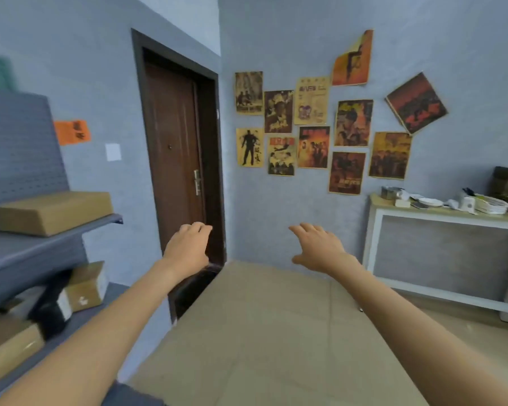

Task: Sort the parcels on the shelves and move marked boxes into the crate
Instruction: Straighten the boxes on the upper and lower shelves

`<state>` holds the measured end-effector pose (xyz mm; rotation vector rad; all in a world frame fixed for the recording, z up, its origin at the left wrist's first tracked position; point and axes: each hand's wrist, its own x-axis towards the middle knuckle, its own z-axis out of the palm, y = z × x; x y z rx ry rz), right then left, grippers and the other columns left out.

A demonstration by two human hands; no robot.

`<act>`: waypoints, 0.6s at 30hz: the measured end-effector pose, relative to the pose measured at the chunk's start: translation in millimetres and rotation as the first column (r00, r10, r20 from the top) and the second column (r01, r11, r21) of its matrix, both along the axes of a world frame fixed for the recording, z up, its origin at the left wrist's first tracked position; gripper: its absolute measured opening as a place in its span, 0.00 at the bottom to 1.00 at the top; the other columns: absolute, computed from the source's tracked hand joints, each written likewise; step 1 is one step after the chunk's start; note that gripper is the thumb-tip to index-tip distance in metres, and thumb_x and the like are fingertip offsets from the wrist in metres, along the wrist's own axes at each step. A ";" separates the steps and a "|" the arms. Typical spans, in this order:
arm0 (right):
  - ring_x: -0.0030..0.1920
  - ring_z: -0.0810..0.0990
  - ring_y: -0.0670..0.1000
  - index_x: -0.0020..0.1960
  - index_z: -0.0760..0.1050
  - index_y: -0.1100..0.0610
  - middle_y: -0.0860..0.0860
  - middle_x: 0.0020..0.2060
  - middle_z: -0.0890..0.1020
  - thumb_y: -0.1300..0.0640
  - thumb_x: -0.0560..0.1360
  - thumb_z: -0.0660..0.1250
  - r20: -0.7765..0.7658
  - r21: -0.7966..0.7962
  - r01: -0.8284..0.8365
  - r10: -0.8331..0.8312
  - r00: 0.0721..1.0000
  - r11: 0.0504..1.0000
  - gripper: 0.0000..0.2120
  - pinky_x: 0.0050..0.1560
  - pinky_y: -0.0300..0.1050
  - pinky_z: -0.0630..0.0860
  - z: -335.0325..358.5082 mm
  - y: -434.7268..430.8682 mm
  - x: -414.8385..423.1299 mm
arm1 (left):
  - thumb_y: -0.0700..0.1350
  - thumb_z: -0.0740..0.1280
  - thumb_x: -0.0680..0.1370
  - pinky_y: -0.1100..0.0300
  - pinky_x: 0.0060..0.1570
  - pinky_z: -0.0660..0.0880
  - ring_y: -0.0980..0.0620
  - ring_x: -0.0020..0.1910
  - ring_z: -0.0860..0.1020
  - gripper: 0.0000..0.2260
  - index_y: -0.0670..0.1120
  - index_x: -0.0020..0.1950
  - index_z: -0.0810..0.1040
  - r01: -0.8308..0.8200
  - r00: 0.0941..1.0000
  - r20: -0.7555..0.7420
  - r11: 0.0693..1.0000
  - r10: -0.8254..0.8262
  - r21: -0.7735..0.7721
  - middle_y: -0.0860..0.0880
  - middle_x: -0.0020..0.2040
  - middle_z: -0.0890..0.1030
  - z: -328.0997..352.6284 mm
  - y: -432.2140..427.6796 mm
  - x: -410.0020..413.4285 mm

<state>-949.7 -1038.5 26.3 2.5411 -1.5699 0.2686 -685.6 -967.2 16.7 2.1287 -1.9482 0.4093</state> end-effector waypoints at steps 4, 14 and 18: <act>0.73 0.62 0.58 0.77 0.54 0.52 0.54 0.74 0.63 0.48 0.75 0.68 0.019 0.024 -0.173 0.172 0.985 0.985 0.36 0.69 0.55 0.64 7.2 -9.4 115.4 | 0.40 0.66 0.75 0.51 0.64 0.68 0.45 0.70 0.64 0.30 0.45 0.76 0.59 -0.180 0.984 0.023 0.983 0.179 0.037 0.47 0.74 0.64 20.5 41.1 107.7; 0.72 0.63 0.57 0.77 0.55 0.51 0.52 0.74 0.63 0.47 0.74 0.68 0.024 0.010 -0.567 0.567 0.823 0.823 0.36 0.68 0.59 0.66 12.4 -37.8 364.8 | 0.54 0.70 0.73 0.50 0.63 0.67 0.44 0.68 0.66 0.33 0.47 0.74 0.62 -0.570 0.822 0.066 0.812 0.566 0.129 0.46 0.70 0.68 27.2 98.5 281.0; 0.71 0.64 0.57 0.77 0.54 0.52 0.52 0.74 0.63 0.46 0.75 0.68 -0.011 0.000 -0.662 0.662 0.749 0.749 0.36 0.65 0.56 0.69 9.0 -73.0 450.2 | 0.54 0.70 0.73 0.49 0.66 0.65 0.44 0.70 0.64 0.35 0.47 0.76 0.60 -0.655 0.754 0.053 0.745 0.654 0.125 0.46 0.72 0.66 21.9 78.9 334.2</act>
